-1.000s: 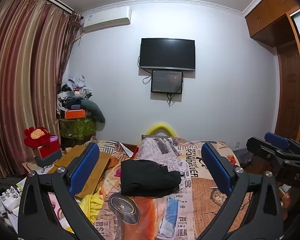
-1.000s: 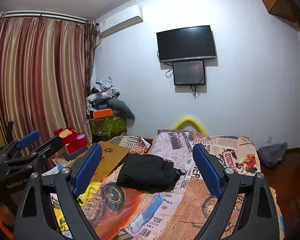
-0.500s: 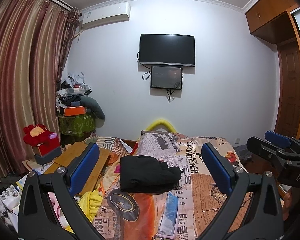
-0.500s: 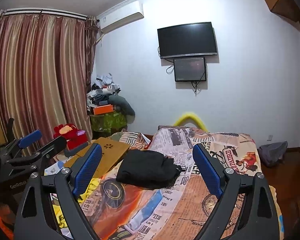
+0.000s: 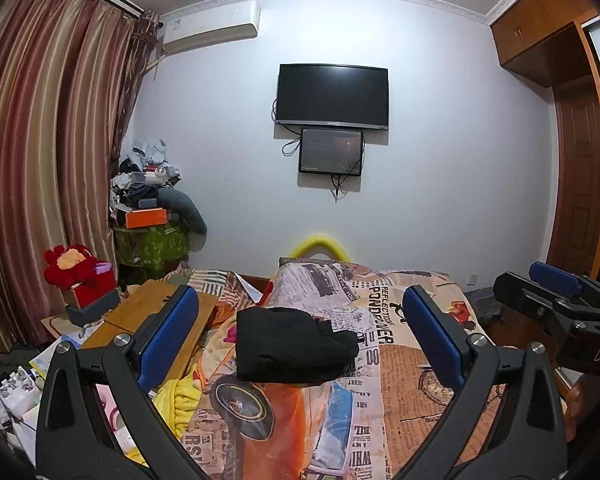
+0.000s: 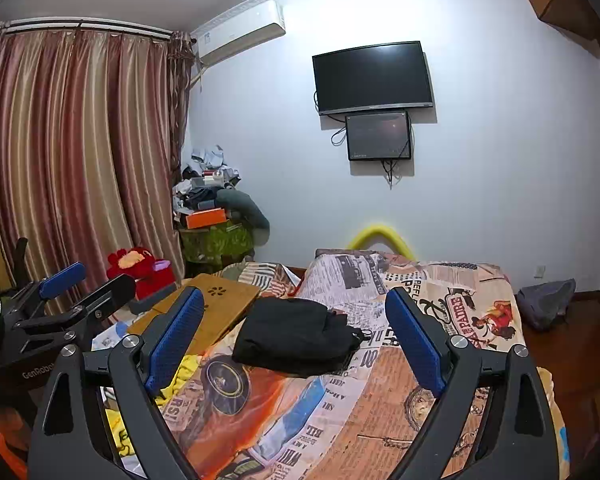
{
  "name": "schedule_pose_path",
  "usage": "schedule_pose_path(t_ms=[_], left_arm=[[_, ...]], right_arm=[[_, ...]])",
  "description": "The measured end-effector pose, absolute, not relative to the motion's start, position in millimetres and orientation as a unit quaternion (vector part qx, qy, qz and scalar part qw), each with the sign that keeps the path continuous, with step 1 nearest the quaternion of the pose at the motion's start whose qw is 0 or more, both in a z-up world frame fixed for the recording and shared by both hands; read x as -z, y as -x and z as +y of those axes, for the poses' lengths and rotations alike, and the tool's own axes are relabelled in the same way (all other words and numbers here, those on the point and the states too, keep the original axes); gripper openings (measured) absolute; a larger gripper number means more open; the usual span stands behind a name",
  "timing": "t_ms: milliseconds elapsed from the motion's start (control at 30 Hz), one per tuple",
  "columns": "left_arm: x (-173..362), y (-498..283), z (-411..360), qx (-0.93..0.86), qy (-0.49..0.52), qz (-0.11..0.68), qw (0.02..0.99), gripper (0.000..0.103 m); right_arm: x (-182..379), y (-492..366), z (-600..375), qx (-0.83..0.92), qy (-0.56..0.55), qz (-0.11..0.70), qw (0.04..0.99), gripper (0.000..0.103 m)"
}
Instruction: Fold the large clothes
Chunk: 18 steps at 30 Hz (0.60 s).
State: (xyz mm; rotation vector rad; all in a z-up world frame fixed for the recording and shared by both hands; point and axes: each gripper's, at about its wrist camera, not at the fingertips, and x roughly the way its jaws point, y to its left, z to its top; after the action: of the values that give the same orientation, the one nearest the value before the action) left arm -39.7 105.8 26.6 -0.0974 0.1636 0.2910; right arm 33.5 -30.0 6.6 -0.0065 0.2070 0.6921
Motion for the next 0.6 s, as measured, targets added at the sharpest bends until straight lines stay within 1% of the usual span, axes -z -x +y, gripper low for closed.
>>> schedule_pose_path(t_ms=[600], left_arm=[[-25.2, 37.2, 110.6, -0.124, 0.059, 0.089, 0.987, 0.102]], right_arm=[[-5.6, -33.7, -31.0, -0.331, -0.001, 0.103, 0.938, 0.091]])
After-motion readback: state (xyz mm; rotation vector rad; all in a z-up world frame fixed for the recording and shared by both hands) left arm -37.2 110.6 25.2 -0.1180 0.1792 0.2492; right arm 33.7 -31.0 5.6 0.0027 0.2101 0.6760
